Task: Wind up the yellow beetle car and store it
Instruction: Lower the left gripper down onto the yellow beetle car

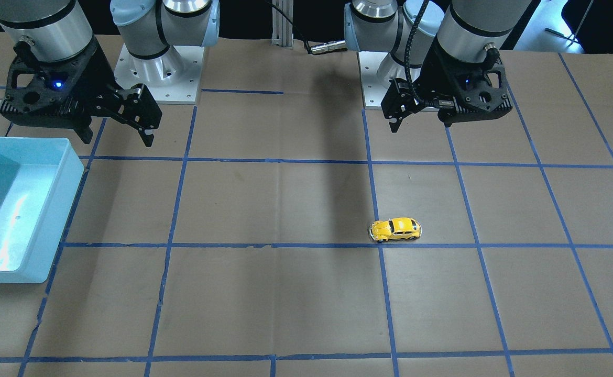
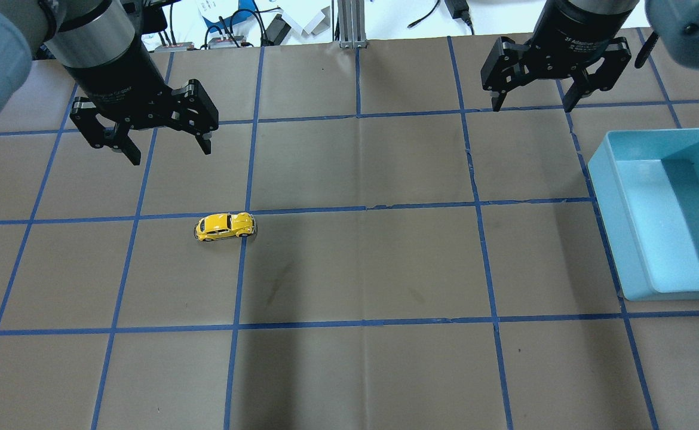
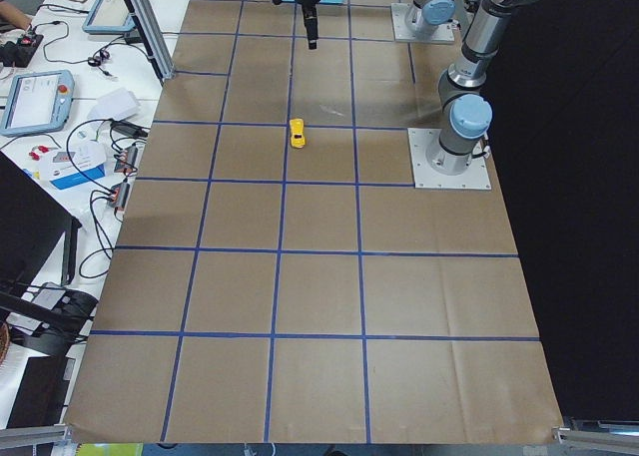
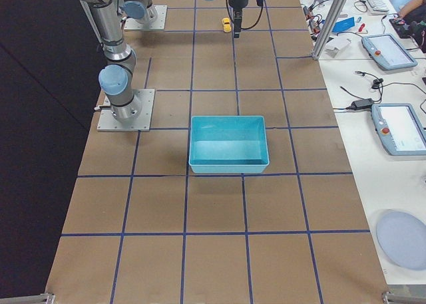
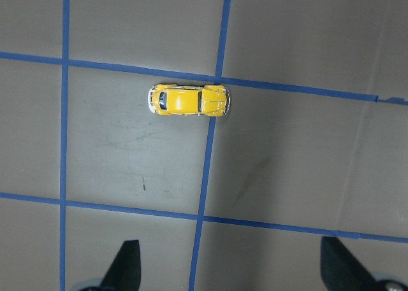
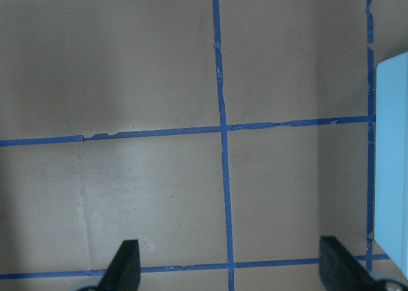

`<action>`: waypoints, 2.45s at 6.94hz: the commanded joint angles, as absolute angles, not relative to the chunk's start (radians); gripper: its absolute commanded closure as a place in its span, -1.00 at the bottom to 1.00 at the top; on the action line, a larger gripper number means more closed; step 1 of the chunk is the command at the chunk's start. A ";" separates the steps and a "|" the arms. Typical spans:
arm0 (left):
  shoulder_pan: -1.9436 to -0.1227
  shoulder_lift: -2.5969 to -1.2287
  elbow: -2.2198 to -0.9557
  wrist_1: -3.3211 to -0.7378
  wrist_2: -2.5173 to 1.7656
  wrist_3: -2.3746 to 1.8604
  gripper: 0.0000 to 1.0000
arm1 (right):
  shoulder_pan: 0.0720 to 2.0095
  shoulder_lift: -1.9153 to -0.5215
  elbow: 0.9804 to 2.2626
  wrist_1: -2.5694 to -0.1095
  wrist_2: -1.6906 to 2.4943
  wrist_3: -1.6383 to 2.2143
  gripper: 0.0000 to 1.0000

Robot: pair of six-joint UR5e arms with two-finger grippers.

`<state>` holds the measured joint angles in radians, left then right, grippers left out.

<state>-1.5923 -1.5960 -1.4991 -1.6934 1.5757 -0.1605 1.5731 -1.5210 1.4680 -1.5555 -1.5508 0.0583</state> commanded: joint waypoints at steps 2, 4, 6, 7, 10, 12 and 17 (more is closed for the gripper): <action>-1.589 -1.606 -1.506 -1.663 1.574 -0.143 -1.00 | 1.572 -1.520 1.468 -1.555 -1.551 0.058 -1.00; -1.583 -1.633 -1.519 -1.631 1.574 -0.097 -1.00 | 1.572 -1.522 1.468 -1.554 -1.551 0.058 -1.00; -1.578 -1.652 -1.520 -1.612 1.575 -0.057 -1.00 | 1.574 -1.520 1.468 -1.555 -1.551 0.058 -1.00; -1.571 -1.664 -1.528 -1.611 1.574 -0.034 -1.00 | 1.572 -1.520 1.468 -1.555 -1.551 0.057 -1.00; -1.552 -1.817 -1.551 -1.475 1.568 0.216 -1.00 | 1.569 -1.522 1.468 -1.555 -1.552 0.058 -1.00; -1.551 -1.833 -1.662 -1.302 1.577 0.456 -1.00 | 1.571 -1.520 1.468 -1.554 -1.555 0.058 -1.00; -1.522 -1.841 -2.007 -0.849 1.574 1.086 -1.00 | 1.565 -1.520 1.468 -1.555 -1.554 0.057 -1.00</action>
